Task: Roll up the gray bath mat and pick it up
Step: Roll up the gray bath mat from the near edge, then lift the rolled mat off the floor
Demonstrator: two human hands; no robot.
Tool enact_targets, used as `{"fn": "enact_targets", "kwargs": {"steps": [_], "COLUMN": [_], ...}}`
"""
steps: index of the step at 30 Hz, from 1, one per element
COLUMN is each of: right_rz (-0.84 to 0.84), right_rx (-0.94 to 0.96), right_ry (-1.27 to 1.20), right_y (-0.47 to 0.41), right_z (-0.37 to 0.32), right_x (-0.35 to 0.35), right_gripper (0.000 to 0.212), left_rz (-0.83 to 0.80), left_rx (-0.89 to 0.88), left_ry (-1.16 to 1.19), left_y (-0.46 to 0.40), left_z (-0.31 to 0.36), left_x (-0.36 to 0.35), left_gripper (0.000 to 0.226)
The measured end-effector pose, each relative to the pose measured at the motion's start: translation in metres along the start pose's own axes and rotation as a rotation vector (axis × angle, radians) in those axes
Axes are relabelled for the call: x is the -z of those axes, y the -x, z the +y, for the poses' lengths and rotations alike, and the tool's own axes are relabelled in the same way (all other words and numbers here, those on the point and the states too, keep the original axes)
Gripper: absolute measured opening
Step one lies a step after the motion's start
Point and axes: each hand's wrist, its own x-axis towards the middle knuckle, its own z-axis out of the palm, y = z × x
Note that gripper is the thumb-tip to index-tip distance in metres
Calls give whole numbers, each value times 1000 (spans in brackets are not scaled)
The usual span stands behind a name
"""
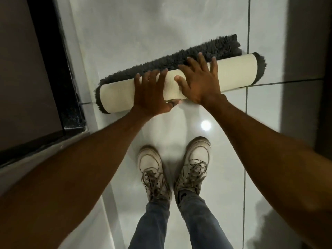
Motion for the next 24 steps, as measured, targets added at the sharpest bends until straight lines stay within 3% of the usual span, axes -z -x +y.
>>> {"fn": "enact_targets", "kwargs": {"steps": [2,4,7,9,10,12,14,17,20,24], "right_rz": [171,380,595,539,440,245,129,3,51,85], "right_rx": [-125,-315,-746,-1026,-1074,-1048,-1022,-1019,-1043,-964], "right_ry": [-62,-203,-756,-1435,-1749,-2048,-2139,-2192,-2123,-1932], "right_y": [2,14,29,28,26,21,16,17,34,61], "right_z": [-18,-42,-71,-74,-70,-54,-39,-29,-42,-71], "right_x": [3,-2,-11,-9,-10,-10,-10,1,27,80], "right_gripper": [55,43,43,65,76,85,84,71,69,88], "left_rz": [-24,-159,-502,-542,-524,-515,-567,-615,-662,-579], "left_rx": [-6,8,110,132,136,160,180,171,158,170], "left_ry": [22,122,328,362,353,353,323,276,417,594], "left_y": [-21,-47,-79,-83,-82,-80,-81,-80,-66,-33], "left_z": [-9,-17,-25,-26,-26,-26,-25,-19,-22,-23], "left_x": [12,24,38,37,35,35,39,43,63,122], "left_gripper": [99,89,82,91,102,127,134,115,96,94]}}
